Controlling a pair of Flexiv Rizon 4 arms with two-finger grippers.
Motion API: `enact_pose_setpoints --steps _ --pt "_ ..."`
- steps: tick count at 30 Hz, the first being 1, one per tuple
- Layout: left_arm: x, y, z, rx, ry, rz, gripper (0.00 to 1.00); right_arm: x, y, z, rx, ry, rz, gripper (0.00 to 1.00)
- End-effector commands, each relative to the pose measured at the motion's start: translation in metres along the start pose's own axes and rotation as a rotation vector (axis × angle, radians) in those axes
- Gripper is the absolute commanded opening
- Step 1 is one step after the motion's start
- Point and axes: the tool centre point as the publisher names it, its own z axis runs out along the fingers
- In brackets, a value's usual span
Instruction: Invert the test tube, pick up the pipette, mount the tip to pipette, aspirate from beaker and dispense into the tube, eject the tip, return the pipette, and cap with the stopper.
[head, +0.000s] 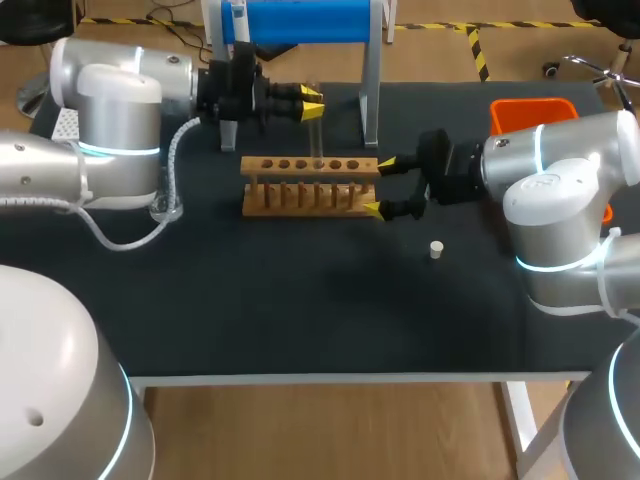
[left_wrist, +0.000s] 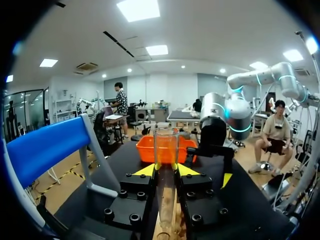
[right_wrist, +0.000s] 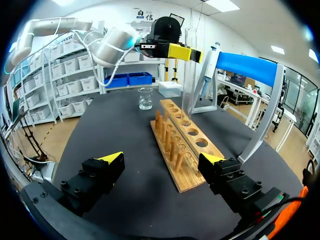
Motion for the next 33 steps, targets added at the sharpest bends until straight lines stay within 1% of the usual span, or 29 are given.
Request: enact_pose_setpoints --steps 1,9,16,23,25,33 --pt "-0.001 0.002 0.000 0.002 -0.004 -0.002 0.00 -0.001 0.000 -0.001 -0.001 0.002 -0.001 1.00" --pt "-0.005 0.007 0.004 0.022 -0.018 -0.009 0.00 -0.001 0.000 -0.001 -0.001 0.002 -0.001 1.00" --pt "-0.007 0.010 0.007 0.027 -0.015 -0.014 0.00 -0.001 0.000 -0.001 -0.001 0.002 -0.001 1.00" --pt "-0.008 0.015 0.008 0.021 -0.009 -0.025 0.00 -0.001 0.000 -0.001 -0.001 0.002 -0.001 1.00" --pt "-0.008 0.016 0.010 0.005 0.004 -0.028 0.00 -0.001 0.000 -0.001 -0.001 0.002 -0.001 1.00" --pt "-0.009 0.017 0.012 0.008 0.008 -0.025 0.00 -0.001 0.000 -0.001 -0.001 0.002 -0.001 1.00"
